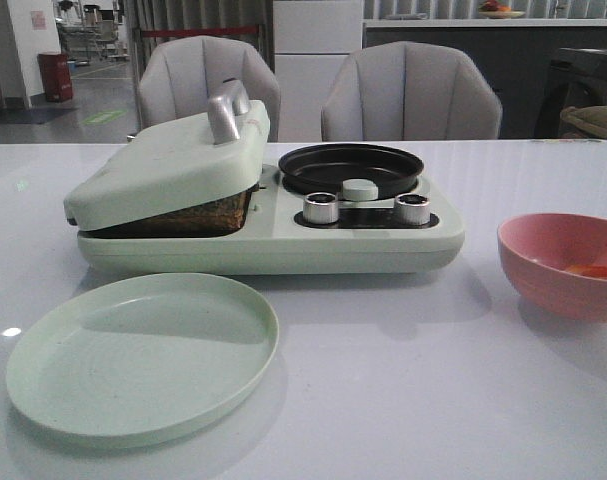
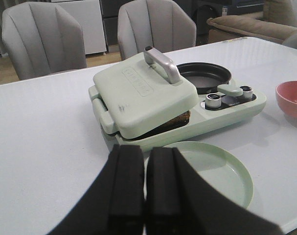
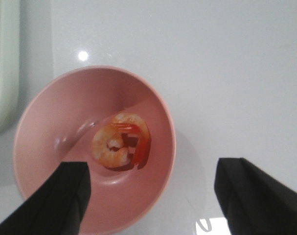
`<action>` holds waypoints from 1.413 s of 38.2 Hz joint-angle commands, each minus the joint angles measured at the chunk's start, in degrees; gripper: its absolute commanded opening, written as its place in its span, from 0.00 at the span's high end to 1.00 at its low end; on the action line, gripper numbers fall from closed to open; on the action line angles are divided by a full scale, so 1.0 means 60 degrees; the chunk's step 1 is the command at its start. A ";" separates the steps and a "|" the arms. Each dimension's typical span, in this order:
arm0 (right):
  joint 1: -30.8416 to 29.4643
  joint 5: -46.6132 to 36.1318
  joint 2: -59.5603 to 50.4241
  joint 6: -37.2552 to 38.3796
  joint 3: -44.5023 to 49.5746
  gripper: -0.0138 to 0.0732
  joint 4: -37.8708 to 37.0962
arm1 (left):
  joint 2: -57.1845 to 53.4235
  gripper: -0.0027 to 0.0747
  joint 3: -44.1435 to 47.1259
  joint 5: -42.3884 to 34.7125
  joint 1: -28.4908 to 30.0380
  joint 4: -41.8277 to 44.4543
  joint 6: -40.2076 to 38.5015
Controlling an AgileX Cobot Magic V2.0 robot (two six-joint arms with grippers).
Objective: Make breakfast with bread and shrimp
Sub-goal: 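Move the right gripper over the pink bowl toward the shrimp, then grasp the pink bowl rim with the right gripper and lift it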
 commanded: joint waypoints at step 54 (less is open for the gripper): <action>0.1339 -0.3079 0.2340 -0.2821 -0.4554 0.68 0.3364 | 0.0041 0.82 -0.0234 -0.0722 -0.0086 -0.0107 -0.0127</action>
